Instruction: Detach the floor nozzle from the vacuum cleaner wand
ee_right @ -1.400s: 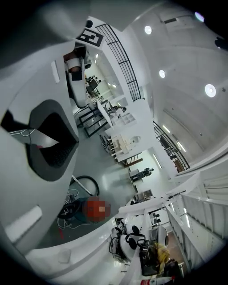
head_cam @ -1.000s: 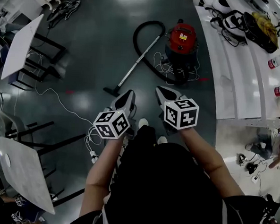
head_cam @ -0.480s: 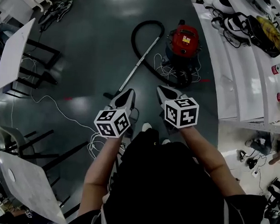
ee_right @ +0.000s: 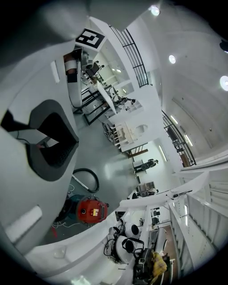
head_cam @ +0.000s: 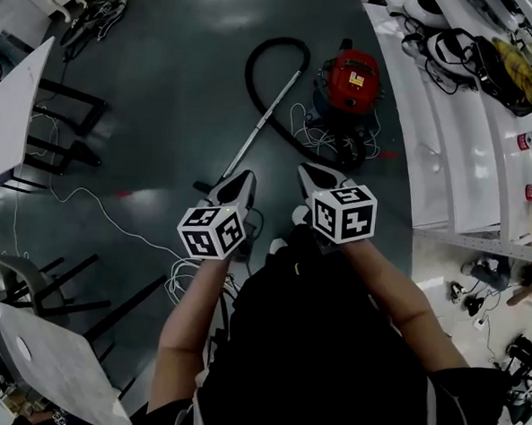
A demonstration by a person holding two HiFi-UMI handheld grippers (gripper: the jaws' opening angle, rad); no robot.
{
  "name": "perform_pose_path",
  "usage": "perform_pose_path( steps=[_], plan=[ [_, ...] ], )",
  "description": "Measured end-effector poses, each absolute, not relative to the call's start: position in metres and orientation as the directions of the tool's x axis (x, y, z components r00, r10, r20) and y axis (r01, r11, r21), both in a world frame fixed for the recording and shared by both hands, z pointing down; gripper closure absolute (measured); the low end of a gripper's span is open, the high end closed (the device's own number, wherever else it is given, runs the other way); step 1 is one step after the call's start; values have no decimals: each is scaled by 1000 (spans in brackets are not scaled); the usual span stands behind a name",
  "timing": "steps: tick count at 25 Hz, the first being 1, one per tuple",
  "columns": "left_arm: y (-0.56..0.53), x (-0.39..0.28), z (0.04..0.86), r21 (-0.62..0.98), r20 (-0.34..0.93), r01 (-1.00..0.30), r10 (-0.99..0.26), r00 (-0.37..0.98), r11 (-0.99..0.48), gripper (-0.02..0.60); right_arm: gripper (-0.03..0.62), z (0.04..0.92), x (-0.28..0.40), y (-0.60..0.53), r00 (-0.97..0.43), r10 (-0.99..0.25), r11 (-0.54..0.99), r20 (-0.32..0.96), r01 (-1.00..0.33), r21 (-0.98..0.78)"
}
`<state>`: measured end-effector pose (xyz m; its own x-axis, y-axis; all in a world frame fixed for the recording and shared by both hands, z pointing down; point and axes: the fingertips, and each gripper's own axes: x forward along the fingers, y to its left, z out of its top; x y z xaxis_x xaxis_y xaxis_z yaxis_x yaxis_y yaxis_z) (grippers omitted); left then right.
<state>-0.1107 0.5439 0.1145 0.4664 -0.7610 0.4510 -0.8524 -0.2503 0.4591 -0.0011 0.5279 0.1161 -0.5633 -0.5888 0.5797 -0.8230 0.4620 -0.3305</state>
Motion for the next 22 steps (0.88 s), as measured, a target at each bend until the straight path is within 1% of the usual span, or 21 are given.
perform_pose_path(
  steps=[6,11,22],
  plan=[
    [497,-113,108,435,453,-870,-778,436,-233,572,599,117,-7,476,-590,-580,492,562,-803,-336],
    [460,-102,106,420,465,-875,-771,436,-241,572,600,117,-3,434,-606,-568,507,556,-791,-343],
    [394,-88,107,405,491,-892,-775,398,-202,572,600,126,10,363,-633,-537,518,558,-769,-374]
  ],
)
